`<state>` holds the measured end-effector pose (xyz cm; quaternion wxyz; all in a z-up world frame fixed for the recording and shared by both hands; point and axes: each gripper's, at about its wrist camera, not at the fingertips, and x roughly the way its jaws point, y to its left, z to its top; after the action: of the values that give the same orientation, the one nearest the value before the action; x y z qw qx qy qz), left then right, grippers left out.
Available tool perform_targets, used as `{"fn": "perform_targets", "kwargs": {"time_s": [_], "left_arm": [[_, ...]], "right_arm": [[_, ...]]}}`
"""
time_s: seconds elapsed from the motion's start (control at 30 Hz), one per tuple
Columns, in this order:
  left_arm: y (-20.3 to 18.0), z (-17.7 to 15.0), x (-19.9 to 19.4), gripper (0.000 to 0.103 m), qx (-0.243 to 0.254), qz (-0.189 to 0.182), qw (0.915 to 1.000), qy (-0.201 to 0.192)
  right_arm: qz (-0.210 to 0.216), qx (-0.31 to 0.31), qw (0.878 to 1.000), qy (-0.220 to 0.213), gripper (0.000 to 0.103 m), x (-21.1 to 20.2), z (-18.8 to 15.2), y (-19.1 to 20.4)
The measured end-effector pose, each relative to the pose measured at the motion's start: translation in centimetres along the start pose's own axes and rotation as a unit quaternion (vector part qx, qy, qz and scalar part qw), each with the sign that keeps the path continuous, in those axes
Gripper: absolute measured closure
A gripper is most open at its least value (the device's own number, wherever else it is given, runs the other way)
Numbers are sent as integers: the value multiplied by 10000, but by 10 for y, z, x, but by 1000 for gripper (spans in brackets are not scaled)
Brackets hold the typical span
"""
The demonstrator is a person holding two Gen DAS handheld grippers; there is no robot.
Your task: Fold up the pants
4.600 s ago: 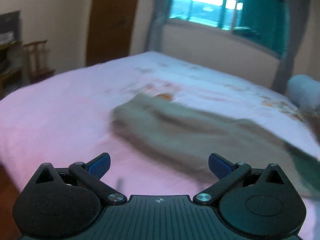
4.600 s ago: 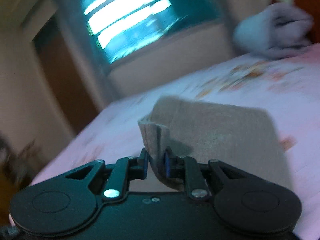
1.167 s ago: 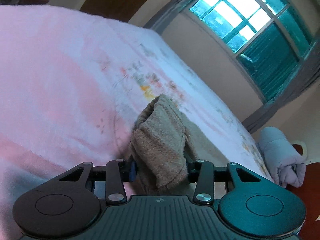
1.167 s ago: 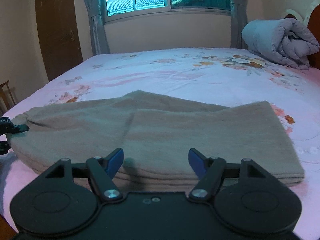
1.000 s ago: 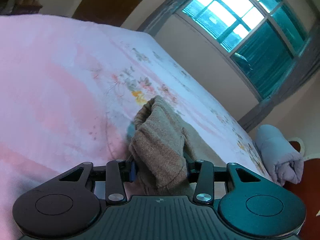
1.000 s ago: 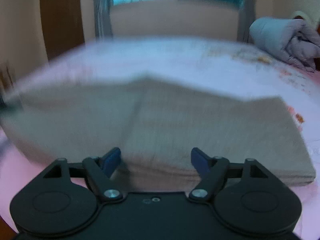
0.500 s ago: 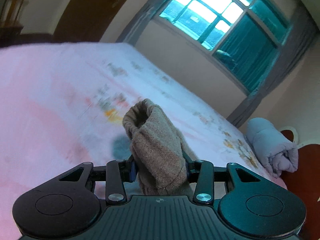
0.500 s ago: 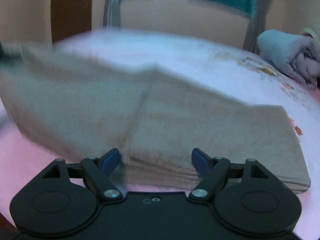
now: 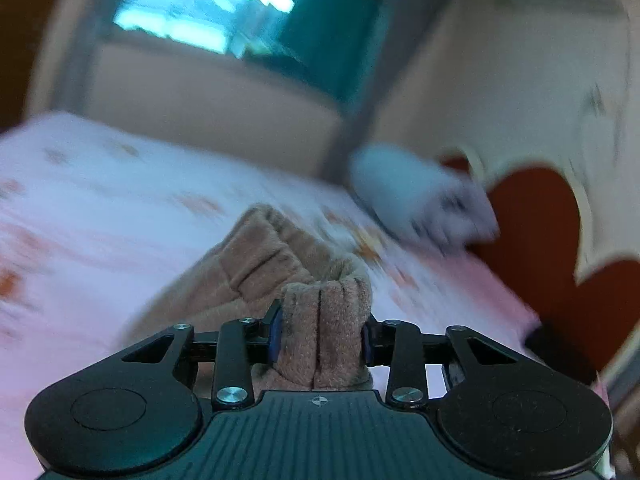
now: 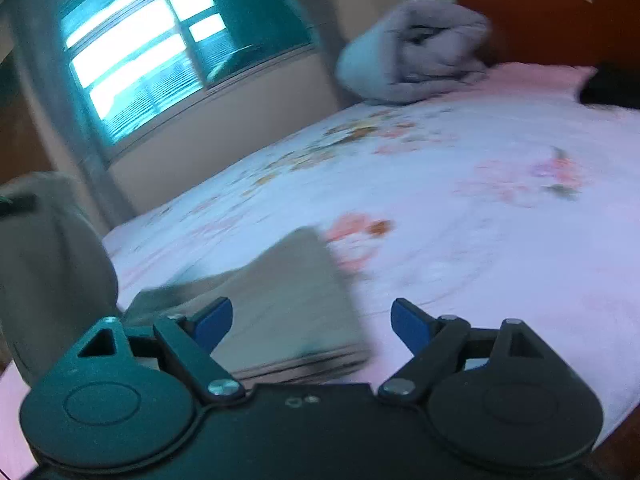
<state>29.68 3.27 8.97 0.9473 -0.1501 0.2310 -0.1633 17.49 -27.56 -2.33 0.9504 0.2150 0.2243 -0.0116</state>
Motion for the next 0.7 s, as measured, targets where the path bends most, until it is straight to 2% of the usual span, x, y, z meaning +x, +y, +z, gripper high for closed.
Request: {"fn": "perform_targets", "kwargs": {"time_s": [0.1, 0.17, 0.2, 0.23, 0.3, 0.4, 0.47, 0.5, 0.6, 0.63, 0.7], "left_arm": [[-62, -45, 58, 68, 347, -374, 9965, 655], [-95, -81, 88, 65, 549, -562, 9895, 1213], [-107, -97, 94, 57, 636, -543, 9874, 1346], [-115, -106, 89, 45, 692, -496, 9876, 1318], [-114, -110, 68, 43, 520, -471, 9920, 1047], [-84, -97, 27, 40, 265, -146, 9968, 744], [-58, -91, -6, 29, 296, 255, 9980, 500], [-45, -90, -19, 25, 312, 451, 9974, 460], [4, -92, -65, 25, 455, 1097, 9925, 286], [19, -96, -83, 25, 453, 1308, 9900, 258], [44, -99, -104, 24, 316, 1588, 9864, 269]], "right_arm": [[-76, 515, 9984, -215, 23, -16, 13, -42], [-101, 883, 9956, -307, 23, -24, 20, -67], [-103, 1063, 9937, -349, 23, -27, 24, -79], [-141, 1234, 9915, -385, 23, -30, 29, -94], [-252, 1347, 9897, -406, 21, -30, 34, -113], [-25, 1712, 9848, -290, 23, -28, 31, -135], [293, 1940, 9805, -149, 26, -22, 28, -133], [577, 2018, 9777, -10, 27, -18, 28, -128], [1360, 2207, 9636, 649, 27, 3, 26, -101], [1452, 2295, 9579, 926, 27, 14, 23, -90], [1280, 2345, 9561, 1202, 27, 26, 20, -71]]}}
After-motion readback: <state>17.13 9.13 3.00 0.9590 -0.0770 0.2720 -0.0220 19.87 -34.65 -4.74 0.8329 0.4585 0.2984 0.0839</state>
